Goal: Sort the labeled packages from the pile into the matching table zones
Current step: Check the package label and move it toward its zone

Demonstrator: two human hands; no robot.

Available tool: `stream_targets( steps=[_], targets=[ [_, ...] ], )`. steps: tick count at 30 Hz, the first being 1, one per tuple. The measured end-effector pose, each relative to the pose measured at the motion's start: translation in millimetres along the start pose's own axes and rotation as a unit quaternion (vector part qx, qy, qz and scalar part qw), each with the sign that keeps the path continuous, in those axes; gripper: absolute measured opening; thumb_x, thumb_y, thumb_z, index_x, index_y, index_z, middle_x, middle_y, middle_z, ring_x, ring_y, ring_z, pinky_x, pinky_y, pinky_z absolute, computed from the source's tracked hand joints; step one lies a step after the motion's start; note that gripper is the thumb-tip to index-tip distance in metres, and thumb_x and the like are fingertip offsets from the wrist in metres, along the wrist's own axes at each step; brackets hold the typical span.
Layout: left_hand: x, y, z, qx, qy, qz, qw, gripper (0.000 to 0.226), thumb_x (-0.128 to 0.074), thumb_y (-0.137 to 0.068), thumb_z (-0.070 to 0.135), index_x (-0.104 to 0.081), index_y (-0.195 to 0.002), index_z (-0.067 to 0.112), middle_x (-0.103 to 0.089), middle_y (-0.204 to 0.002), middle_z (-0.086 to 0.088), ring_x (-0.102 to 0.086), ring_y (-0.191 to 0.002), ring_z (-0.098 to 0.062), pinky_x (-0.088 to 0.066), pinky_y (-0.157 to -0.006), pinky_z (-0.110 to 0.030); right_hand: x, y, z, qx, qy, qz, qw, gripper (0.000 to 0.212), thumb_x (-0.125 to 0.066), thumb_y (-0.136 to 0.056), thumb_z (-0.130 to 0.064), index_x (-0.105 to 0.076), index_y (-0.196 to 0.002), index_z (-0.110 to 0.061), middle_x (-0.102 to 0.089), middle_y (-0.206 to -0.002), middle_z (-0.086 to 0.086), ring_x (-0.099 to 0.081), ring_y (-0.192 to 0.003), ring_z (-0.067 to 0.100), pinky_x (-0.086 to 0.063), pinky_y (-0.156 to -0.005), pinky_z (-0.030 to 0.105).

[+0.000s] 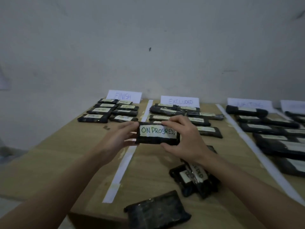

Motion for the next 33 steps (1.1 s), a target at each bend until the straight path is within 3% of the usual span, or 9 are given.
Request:
stream_targets(
  steps=[3, 8, 12, 15, 18, 22, 27, 33],
  targets=[
    [-19, -8, 5, -0.035, -0.016, 0.010, 0.999, 0.008, -0.056, -0.089, 0.011, -0.063, -0.090, 0.014, -0.068, -0.087, -0.001, -0.066, -0.078, -0.009, -0.058, -0.069, -0.024, 12, 7, 14, -0.016, 0.005, 0.021, 1.000, 0.060, -0.079, -0.065, -0.021, -0.060, -0.120, -0.010, -0.051, -0.109, -0.001, -0.047, -0.105, 0.011, -0.039, -0.090, 0.017],
    [-44, -21, 8, -0.041, 0.017, 0.004, 0.999, 0.011, -0.056, -0.087, 0.007, -0.062, -0.096, 0.011, -0.065, -0.085, -0.002, -0.066, -0.072, -0.005, -0.057, -0.065, -0.019, 29, 19, 31, -0.040, 0.008, 0.044, 0.998, 0.061, -0.078, -0.068, -0.028, -0.057, -0.123, -0.014, -0.051, -0.114, -0.001, -0.044, -0.110, 0.006, -0.040, -0.094, 0.020],
    [-68, -32, 7, -0.045, 0.001, -0.004, 0.999, 0.026, -0.057, -0.086, 0.007, -0.058, -0.111, 0.000, -0.064, -0.099, -0.015, -0.063, -0.086, -0.018, -0.057, -0.065, -0.019, 43, 27, 37, -0.035, 0.105, 0.063, 0.992, 0.068, -0.070, -0.063, -0.045, -0.059, -0.120, -0.010, -0.057, -0.115, 0.004, -0.047, -0.111, 0.013, -0.039, -0.097, 0.032],
    [-96, -42, 10, -0.050, -0.006, -0.024, 0.998, 0.026, -0.057, -0.086, 0.009, -0.058, -0.111, 0.000, -0.065, -0.102, -0.015, -0.063, -0.089, -0.021, -0.058, -0.066, -0.020, 59, 35, 46, -0.051, 0.159, 0.071, 0.983, 0.068, -0.070, -0.062, -0.044, -0.059, -0.118, -0.008, -0.060, -0.114, 0.006, -0.055, -0.107, 0.022, -0.039, -0.095, 0.035],
    [-133, -49, 18, -0.050, 0.002, -0.054, 0.997, 0.021, -0.057, -0.086, 0.009, -0.060, -0.107, 0.005, -0.066, -0.097, -0.009, -0.064, -0.087, -0.019, -0.057, -0.063, -0.017, 89, 47, 60, -0.064, 0.215, 0.093, 0.970, 0.062, -0.072, -0.060, -0.038, -0.062, -0.113, -0.007, -0.063, -0.109, 0.007, -0.058, -0.101, 0.024, -0.041, -0.094, 0.036],
    [-205, -52, 36, -0.072, -0.014, -0.140, 0.987, 0.010, -0.055, -0.088, 0.007, -0.062, -0.085, 0.014, -0.064, -0.083, -0.002, -0.064, -0.073, -0.008, -0.051, -0.054, -0.011, 139, 73, 82, -0.091, 0.269, 0.099, 0.954, 0.061, -0.079, -0.058, -0.031, -0.061, -0.111, -0.005, -0.064, -0.108, 0.009, -0.060, -0.102, 0.027, -0.045, -0.091, 0.040],
    [-302, -51, 55, -0.138, -0.164, -0.224, 0.951, 0.007, -0.058, -0.088, 0.009, -0.063, -0.089, 0.013, -0.065, -0.086, -0.003, -0.063, -0.077, -0.016, -0.053, -0.062, -0.019, 211, 119, 112, -0.138, 0.348, 0.087, 0.923, 0.061, -0.085, -0.055, -0.022, -0.062, -0.109, -0.005, -0.065, -0.106, 0.010, -0.060, -0.101, 0.028, -0.048, -0.088, 0.041],
    [-419, -35, 68, -0.268, -0.336, -0.288, 0.856, 0.021, -0.058, -0.088, 0.021, -0.062, -0.107, 0.015, -0.065, -0.101, 0.002, -0.060, -0.095, -0.011, -0.044, -0.074, -0.017, 304, 191, 168, -0.254, 0.395, 0.104, 0.877, 0.060, -0.084, -0.059, -0.019, -0.061, -0.112, -0.006, -0.064, -0.111, 0.007, -0.053, -0.102, 0.031, -0.048, -0.084, 0.042]
  ],
)
Point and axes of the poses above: each hand's wrist, its own y-axis away from the middle knuckle, its own x-axis out of the back of the hand, z = x × y, the point moved 8 cm from there along -y, towards the middle knuckle
